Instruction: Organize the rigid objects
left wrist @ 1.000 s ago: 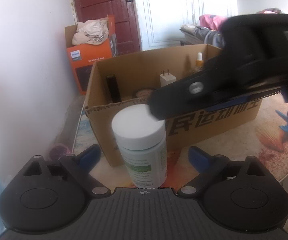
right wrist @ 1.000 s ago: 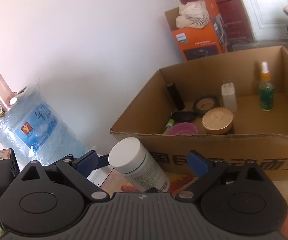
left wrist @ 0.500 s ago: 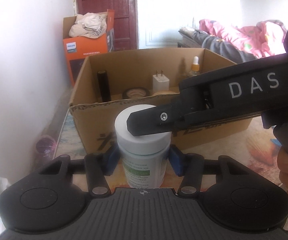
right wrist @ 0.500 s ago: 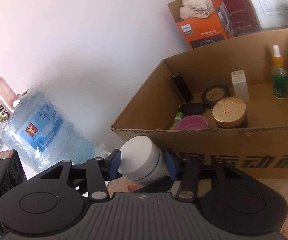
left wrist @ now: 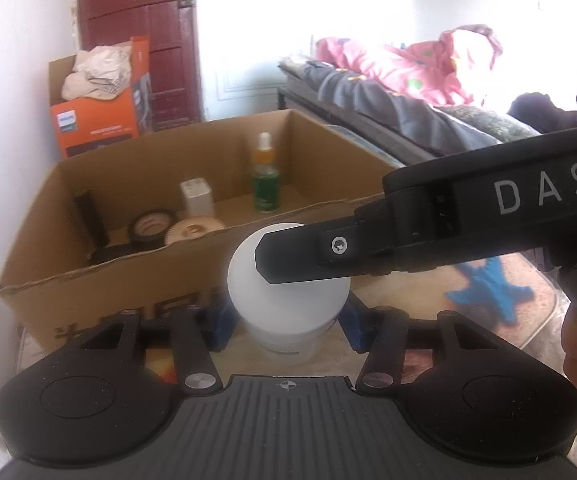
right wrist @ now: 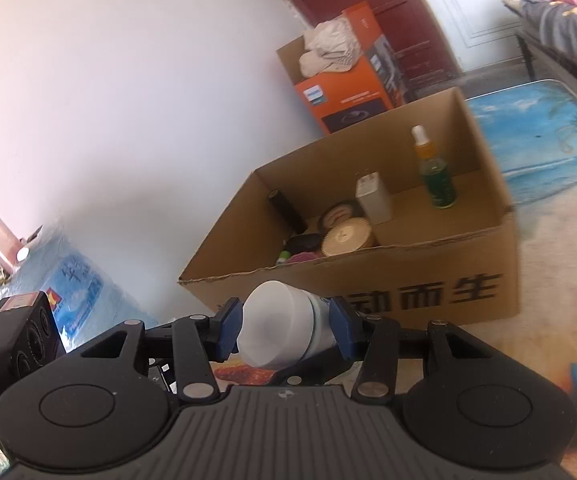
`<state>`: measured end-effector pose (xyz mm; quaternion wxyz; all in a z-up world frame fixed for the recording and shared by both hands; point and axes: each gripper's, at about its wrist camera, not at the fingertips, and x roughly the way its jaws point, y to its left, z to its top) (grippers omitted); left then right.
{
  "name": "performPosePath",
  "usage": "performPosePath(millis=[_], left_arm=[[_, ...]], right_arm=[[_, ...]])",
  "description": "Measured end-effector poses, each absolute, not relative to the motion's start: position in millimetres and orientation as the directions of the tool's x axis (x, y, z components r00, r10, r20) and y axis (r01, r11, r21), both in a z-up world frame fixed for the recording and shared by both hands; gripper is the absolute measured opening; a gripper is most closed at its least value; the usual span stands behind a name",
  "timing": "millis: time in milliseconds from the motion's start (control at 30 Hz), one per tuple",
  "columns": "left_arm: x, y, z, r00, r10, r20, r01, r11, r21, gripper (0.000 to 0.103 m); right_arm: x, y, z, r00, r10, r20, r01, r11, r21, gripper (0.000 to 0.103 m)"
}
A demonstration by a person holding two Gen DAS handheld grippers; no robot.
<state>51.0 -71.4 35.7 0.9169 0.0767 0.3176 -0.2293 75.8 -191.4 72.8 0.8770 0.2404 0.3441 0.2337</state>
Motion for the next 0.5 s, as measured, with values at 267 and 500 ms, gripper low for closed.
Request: performPosePath(millis=[267, 500], left_arm=[[53.1, -102.4, 24.4, 0.659, -0.367, -0.656, 0.504, 0.864, 0.023, 0.053], [53.8, -111.5, 16.1, 0.656, -0.357, -0.665, 0.519, 0.853, 0.053, 0.053]], right_arm=[[68.9, -209.6, 63.0, 0.661, 0.552, -0.508, -0.198, 0.782, 0.591, 0.051], [72.0, -211.1, 52.1, 0.638, 0.554, -0.535, -0.184, 0.784, 0.592, 0.051]])
